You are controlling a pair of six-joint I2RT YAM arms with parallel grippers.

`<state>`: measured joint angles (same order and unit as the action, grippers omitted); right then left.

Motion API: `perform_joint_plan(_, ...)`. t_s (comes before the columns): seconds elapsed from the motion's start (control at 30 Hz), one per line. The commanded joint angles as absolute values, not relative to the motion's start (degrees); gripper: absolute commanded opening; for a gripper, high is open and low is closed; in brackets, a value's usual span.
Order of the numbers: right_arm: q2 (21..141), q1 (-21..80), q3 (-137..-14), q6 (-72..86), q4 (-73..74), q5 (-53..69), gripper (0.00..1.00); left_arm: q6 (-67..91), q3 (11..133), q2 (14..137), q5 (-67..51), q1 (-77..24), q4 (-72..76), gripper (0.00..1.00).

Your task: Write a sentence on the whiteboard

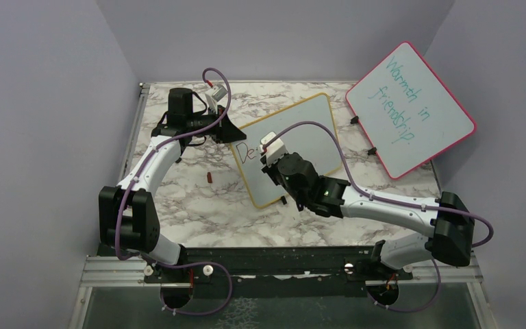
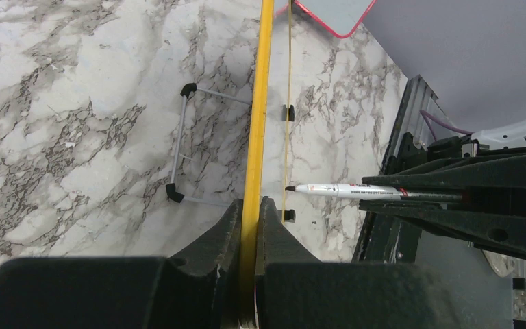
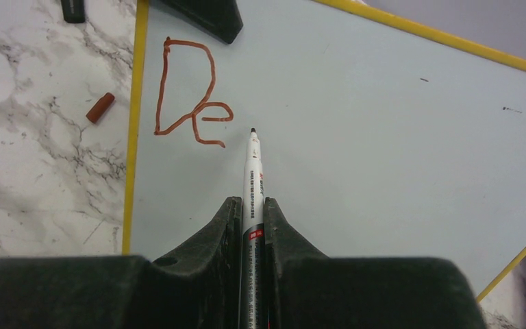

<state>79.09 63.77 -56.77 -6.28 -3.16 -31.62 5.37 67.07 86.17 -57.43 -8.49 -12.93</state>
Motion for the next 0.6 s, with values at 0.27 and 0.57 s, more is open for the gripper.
perform_joint_plan(0.27,79.28,62.27,-56.51,-7.83,-7.32,-32.48,0.00,0.26,66.18,88.90,-47.86,-8.33,-16.61,0.00)
perform_joint_plan(0.57,79.85,62.16,-56.75,-7.72,-6.79,-31.47,0.01,0.26,66.13,89.03,-47.90,-8.35,-16.61,0.00)
